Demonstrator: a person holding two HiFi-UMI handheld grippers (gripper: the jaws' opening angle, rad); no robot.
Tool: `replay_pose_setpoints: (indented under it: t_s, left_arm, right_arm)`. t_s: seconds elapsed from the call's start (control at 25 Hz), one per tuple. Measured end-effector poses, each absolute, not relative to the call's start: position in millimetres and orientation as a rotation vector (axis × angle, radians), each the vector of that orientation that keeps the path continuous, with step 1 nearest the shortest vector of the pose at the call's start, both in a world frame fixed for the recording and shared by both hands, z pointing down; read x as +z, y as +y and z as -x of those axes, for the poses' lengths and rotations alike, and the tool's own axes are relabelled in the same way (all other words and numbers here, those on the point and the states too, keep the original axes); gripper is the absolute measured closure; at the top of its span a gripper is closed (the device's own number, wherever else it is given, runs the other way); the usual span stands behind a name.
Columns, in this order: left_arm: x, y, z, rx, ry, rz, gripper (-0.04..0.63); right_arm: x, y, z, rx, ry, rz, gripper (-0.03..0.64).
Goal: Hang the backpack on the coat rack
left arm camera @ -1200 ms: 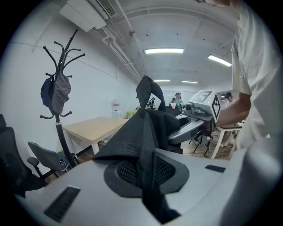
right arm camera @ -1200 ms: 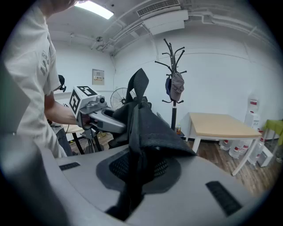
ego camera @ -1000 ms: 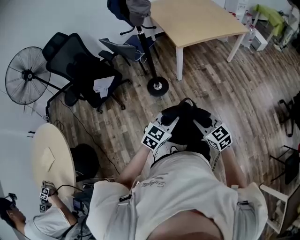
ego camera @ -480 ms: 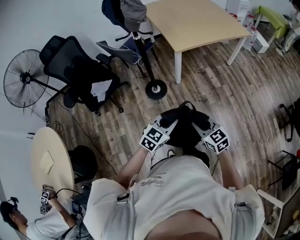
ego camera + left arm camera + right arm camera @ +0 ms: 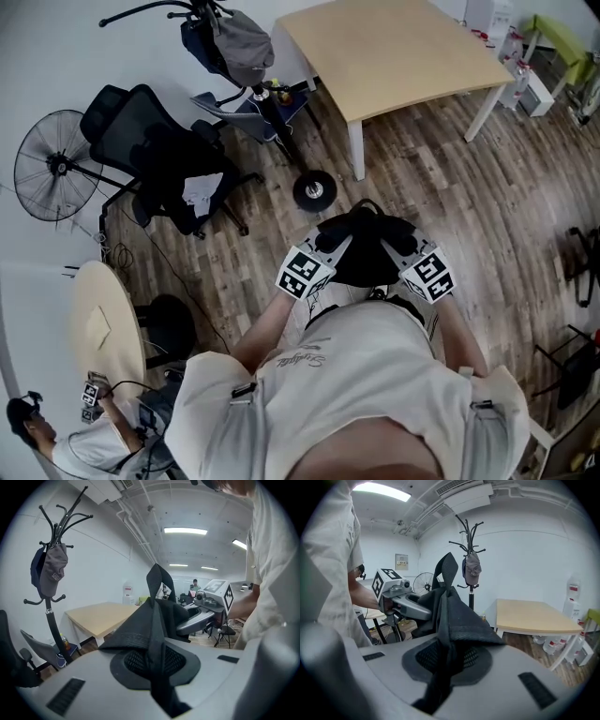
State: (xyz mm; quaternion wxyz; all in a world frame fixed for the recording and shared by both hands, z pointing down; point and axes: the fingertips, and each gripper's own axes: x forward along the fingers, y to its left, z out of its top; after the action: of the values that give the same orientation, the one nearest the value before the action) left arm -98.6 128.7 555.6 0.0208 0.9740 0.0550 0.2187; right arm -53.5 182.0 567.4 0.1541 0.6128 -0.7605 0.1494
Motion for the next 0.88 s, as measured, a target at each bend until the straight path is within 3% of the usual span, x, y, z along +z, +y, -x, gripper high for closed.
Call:
replay_pose_setpoints:
  t_s: [0.88]
  left_arm:
    - [559, -18, -37, 0.666, -0.023, -2.972, 0.552]
  right_arm:
    - [569, 26, -92, 0.470, -2.280, -1.588, 0.584]
